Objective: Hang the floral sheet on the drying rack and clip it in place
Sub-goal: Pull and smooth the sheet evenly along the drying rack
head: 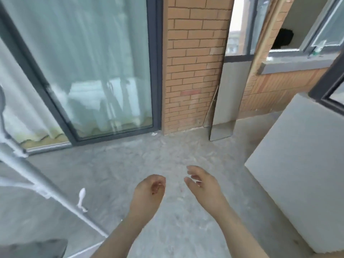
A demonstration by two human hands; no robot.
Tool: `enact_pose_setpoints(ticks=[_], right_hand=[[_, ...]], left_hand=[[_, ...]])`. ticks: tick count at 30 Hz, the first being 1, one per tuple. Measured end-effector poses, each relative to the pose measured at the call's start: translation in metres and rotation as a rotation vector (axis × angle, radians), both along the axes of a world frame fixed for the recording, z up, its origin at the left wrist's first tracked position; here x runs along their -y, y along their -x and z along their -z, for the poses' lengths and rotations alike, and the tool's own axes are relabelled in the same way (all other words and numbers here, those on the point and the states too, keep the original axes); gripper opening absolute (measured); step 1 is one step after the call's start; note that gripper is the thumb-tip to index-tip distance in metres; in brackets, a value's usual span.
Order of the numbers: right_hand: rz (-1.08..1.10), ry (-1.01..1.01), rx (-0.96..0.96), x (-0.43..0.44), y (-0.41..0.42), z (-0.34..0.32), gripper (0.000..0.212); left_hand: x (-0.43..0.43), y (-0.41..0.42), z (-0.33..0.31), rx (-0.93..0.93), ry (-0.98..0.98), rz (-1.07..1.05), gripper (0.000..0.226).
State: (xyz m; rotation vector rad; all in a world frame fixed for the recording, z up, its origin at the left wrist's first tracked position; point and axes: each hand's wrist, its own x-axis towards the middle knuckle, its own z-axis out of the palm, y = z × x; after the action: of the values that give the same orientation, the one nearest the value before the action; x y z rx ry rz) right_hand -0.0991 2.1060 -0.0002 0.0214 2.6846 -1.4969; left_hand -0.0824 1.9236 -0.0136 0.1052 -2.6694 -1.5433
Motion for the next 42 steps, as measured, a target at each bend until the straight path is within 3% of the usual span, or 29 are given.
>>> enact_pose_setpoints(ticks=[8,15,30,42], right_hand=[[-0.36,0.029,0.014,0.064,0.052,0.0,0.034],[-0.573,0.031,0.016,0.134,0.088,-0.009,0.033],[-1.171,0.056,0.017,0.203,0.261,0.001,0.031],[-1.434,0.029,0.012,0.208,0.254,-0.003,0.033]], left_hand=[[0.04,-0.002,-0.004,0.022,0.011,-0.319,0.027],[0.081,0.005,-0.011,-0.007,-0.031,-0.514,0.017],[0.061,0.099,-0.011,0.028,0.013,-1.179,0.016],[0.015,0.09,-0.027,0.006,-0.016,-1.412,0.015]])
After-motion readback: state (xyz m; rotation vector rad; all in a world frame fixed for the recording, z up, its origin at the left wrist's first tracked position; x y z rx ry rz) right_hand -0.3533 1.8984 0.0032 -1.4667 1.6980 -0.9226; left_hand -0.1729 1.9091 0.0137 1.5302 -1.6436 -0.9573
